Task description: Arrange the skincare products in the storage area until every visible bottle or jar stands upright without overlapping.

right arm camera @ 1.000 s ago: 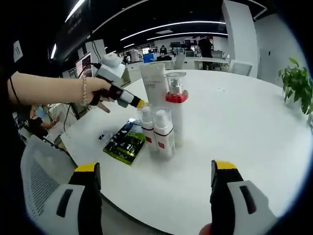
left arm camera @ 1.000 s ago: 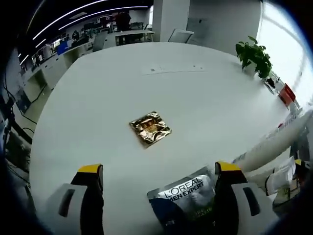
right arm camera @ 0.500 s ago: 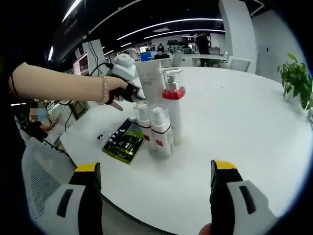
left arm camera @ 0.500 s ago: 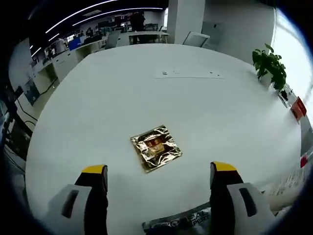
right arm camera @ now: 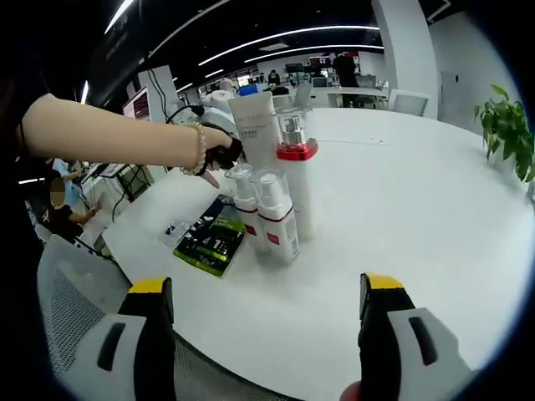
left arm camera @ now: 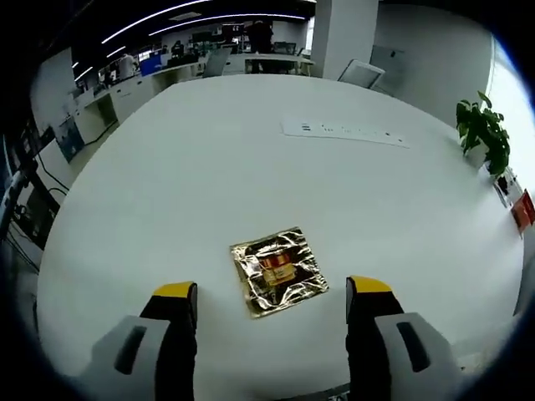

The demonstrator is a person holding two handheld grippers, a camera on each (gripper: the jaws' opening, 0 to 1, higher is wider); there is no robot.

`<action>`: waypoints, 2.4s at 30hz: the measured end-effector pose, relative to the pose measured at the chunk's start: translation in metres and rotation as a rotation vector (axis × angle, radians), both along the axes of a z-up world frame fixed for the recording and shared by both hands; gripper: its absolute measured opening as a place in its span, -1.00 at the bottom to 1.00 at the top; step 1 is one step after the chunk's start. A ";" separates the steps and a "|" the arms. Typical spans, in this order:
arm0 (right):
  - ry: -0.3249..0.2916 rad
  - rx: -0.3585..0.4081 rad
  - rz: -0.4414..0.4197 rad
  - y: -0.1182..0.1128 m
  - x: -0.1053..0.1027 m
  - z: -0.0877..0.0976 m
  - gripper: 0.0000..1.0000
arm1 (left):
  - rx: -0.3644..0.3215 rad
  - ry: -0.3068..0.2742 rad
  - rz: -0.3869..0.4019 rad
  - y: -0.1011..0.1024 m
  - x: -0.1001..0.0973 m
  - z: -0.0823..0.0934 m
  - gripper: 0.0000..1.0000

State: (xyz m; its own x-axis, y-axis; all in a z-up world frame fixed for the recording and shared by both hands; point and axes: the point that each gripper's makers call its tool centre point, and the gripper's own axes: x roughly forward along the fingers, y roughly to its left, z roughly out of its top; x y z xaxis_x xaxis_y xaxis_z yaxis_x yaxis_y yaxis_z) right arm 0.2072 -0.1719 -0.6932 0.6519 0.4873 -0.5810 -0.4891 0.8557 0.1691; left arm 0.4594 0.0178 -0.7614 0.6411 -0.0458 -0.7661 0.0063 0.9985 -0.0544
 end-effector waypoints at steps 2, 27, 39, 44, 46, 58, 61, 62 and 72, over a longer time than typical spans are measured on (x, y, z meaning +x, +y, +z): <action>0.002 0.001 -0.001 0.000 0.000 0.000 0.84 | 0.007 -0.001 0.008 0.000 -0.001 0.000 0.31; 0.003 -0.006 -0.002 -0.001 0.001 -0.002 0.84 | 0.043 -0.081 -0.142 0.000 0.002 0.008 -0.37; -0.012 -0.013 0.016 0.002 0.000 0.001 0.84 | 0.005 -0.159 -0.184 0.010 -0.027 0.034 -0.38; -0.019 0.001 0.016 0.003 0.000 0.004 0.84 | -0.004 -0.194 -0.195 0.018 -0.041 0.043 -0.39; -0.023 0.000 0.020 0.004 0.000 0.004 0.84 | -0.008 -0.201 -0.196 0.023 -0.046 0.046 -0.38; -0.058 0.053 0.035 0.010 0.001 0.015 0.82 | -0.047 -0.266 -0.246 0.025 -0.096 0.082 -0.39; -0.055 0.093 0.018 0.008 0.003 0.018 0.79 | -0.066 -0.299 -0.277 0.023 -0.110 0.096 -0.39; -0.061 0.106 0.016 0.009 0.003 0.021 0.78 | -0.072 -0.310 -0.284 0.022 -0.113 0.100 -0.39; -0.075 0.199 0.013 0.012 -0.001 0.040 0.57 | -0.110 -0.378 -0.403 0.008 -0.159 0.133 -0.39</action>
